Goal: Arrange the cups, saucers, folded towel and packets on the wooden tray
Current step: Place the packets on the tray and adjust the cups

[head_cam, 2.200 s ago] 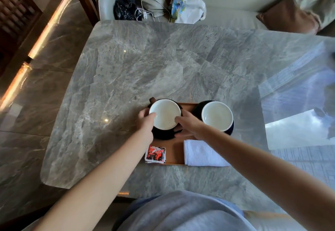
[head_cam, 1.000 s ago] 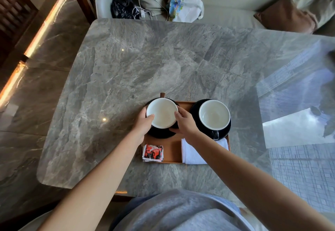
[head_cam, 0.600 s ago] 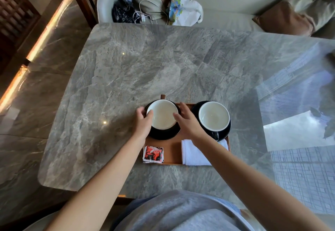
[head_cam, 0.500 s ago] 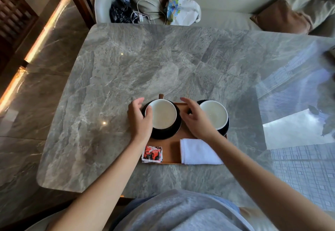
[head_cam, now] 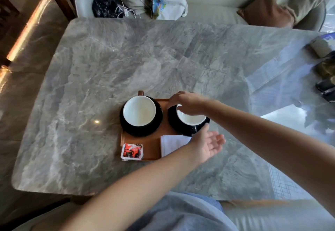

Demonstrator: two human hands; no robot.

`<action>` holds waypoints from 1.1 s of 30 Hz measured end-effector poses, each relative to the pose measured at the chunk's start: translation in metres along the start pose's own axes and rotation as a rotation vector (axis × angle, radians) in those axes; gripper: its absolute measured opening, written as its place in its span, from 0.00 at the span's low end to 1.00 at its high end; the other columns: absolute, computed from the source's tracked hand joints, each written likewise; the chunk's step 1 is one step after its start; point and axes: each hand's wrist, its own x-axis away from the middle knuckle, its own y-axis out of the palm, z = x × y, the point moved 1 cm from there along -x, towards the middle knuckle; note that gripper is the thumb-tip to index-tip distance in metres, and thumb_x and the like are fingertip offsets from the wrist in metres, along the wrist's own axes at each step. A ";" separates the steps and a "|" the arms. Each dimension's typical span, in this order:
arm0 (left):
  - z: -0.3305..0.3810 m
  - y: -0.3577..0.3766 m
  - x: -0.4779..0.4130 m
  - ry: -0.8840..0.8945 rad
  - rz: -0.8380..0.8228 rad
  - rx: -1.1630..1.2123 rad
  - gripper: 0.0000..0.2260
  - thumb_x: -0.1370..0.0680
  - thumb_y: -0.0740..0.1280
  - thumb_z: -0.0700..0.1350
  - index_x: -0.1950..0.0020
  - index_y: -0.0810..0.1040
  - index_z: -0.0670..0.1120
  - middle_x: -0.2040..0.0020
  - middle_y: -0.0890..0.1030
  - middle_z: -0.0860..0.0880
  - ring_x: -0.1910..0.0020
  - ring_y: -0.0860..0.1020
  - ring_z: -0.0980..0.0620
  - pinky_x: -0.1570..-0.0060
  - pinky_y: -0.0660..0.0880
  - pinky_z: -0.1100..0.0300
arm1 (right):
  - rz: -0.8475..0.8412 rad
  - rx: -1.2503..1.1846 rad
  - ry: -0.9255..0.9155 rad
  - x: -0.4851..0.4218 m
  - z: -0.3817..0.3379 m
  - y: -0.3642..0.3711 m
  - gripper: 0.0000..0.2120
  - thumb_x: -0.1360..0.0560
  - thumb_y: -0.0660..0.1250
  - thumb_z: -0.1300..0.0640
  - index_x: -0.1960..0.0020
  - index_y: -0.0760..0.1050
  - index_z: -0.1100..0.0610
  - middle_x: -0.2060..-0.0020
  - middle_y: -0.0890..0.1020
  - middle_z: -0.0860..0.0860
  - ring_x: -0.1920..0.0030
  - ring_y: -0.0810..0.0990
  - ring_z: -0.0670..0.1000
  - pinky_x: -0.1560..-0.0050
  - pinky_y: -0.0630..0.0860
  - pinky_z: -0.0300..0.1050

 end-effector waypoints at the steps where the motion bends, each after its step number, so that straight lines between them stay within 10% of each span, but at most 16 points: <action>1: 0.003 0.002 -0.004 0.029 0.028 0.006 0.23 0.20 0.52 0.56 0.36 0.71 0.40 0.55 0.78 0.46 0.58 0.78 0.52 0.54 0.72 0.59 | -0.003 0.005 0.005 -0.003 0.001 0.000 0.21 0.24 0.61 0.62 0.38 0.75 0.40 0.35 0.75 0.46 0.34 0.71 0.51 0.37 0.71 0.52; 9: 0.011 0.002 -0.016 0.127 0.124 0.275 0.23 0.18 0.48 0.50 0.30 0.63 0.36 0.30 0.70 0.41 0.33 0.72 0.44 0.39 0.69 0.52 | 0.147 -0.181 0.160 0.004 0.025 0.004 0.14 0.23 0.63 0.60 0.45 0.80 0.44 0.41 0.80 0.41 0.39 0.76 0.49 0.46 0.70 0.42; 16: 0.018 -0.024 -0.014 0.174 0.312 0.141 0.17 0.19 0.57 0.48 0.38 0.70 0.37 0.44 0.77 0.44 0.39 0.76 0.45 0.42 0.73 0.54 | 0.269 -0.375 0.398 0.026 0.059 0.012 0.24 0.29 0.57 0.65 0.43 0.80 0.44 0.42 0.81 0.47 0.42 0.78 0.54 0.49 0.76 0.47; 24: 0.049 -0.042 -0.015 0.424 0.482 0.107 0.13 0.21 0.62 0.42 0.37 0.73 0.44 0.36 0.74 0.41 0.38 0.73 0.45 0.45 0.73 0.51 | 0.300 -0.990 0.576 0.059 0.057 0.051 0.21 0.26 0.63 0.66 0.34 0.70 0.58 0.44 0.75 0.58 0.45 0.78 0.60 0.62 0.83 0.54; 29: 0.052 -0.051 -0.016 0.474 0.458 -0.005 0.14 0.21 0.61 0.43 0.36 0.72 0.46 0.41 0.73 0.44 0.40 0.71 0.46 0.45 0.73 0.49 | 0.310 -0.975 0.569 0.064 0.030 0.077 0.15 0.24 0.65 0.57 0.42 0.62 0.59 0.49 0.78 0.61 0.63 0.82 0.52 0.69 0.82 0.48; 33: 0.049 -0.058 -0.021 0.491 0.467 -0.131 0.15 0.21 0.60 0.44 0.34 0.71 0.48 0.44 0.73 0.48 0.44 0.71 0.49 0.40 0.72 0.48 | 0.331 -0.836 0.558 0.066 0.027 0.077 0.15 0.22 0.63 0.51 0.46 0.64 0.60 0.51 0.78 0.60 0.55 0.81 0.58 0.59 0.81 0.60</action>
